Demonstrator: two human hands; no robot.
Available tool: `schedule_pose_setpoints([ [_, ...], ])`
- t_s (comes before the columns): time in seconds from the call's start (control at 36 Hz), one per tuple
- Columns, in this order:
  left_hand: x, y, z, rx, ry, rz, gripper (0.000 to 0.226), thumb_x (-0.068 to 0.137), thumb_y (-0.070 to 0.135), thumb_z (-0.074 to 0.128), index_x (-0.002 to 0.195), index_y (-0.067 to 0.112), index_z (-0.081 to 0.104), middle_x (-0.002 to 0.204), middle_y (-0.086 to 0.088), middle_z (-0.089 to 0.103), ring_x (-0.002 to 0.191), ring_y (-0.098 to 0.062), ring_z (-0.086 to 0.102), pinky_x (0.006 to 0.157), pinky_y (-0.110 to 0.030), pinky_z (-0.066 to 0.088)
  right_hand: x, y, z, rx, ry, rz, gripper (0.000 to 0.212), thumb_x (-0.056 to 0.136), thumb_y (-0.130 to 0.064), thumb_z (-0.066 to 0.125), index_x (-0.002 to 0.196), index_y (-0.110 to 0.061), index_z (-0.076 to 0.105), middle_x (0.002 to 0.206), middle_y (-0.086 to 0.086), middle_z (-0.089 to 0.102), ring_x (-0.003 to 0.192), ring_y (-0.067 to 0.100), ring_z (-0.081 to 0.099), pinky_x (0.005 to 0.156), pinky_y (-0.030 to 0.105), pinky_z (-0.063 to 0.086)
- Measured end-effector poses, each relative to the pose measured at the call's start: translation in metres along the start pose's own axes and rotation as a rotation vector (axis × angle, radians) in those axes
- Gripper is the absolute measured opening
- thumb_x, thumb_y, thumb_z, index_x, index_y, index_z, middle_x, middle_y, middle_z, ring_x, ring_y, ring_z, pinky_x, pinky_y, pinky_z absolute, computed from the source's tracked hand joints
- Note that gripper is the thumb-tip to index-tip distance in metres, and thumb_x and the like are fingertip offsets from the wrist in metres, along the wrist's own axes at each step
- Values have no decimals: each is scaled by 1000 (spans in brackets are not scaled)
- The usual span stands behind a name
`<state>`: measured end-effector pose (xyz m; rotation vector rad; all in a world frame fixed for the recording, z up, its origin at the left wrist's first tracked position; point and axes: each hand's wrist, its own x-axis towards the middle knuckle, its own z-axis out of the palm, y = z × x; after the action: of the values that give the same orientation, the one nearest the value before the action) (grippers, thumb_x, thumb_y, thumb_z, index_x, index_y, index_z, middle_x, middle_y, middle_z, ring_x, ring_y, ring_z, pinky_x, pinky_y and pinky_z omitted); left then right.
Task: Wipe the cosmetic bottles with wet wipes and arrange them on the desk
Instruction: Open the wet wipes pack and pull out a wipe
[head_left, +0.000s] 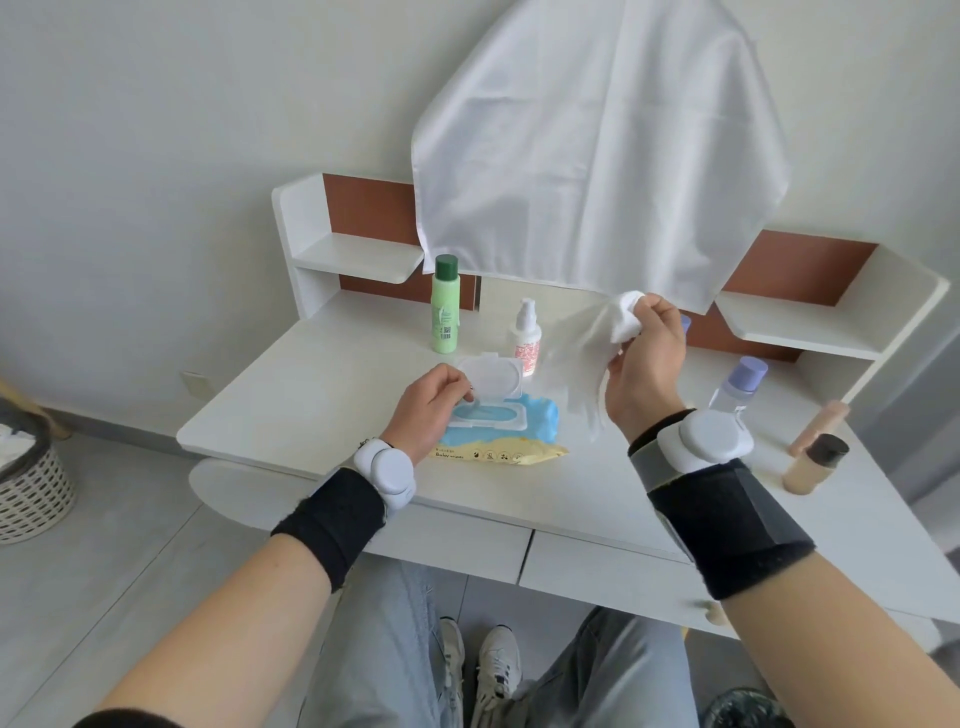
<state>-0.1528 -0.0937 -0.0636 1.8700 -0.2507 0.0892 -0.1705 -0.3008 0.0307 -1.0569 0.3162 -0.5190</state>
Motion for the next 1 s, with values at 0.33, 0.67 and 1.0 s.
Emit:
schedule_pose_setpoints([
  [0.33,-3,-4,6,461,-140,247,14,85,23,68,92,33,76,94,15,58,95,-10,45,81,-22,31,8,10,-9,-7,84,-16,21,96,-11,48,79,-23,49,84,-9,48,81,11,46,75,21,38],
  [0.67,-6,-7,-2,752,-243,453,26,93,24,58,112,39,69,107,4,56,102,-17,45,81,-25,20,9,18,-17,-8,92,33,21,95,-10,48,79,-23,51,81,-7,51,87,19,47,84,29,40],
  [1.0,0,-22,-65,825,-126,312,26,93,16,58,106,33,73,96,-1,60,96,-27,53,77,-34,35,5,24,-17,-80,82,94,20,96,-12,48,79,-22,52,81,-6,53,82,15,50,84,28,40],
])
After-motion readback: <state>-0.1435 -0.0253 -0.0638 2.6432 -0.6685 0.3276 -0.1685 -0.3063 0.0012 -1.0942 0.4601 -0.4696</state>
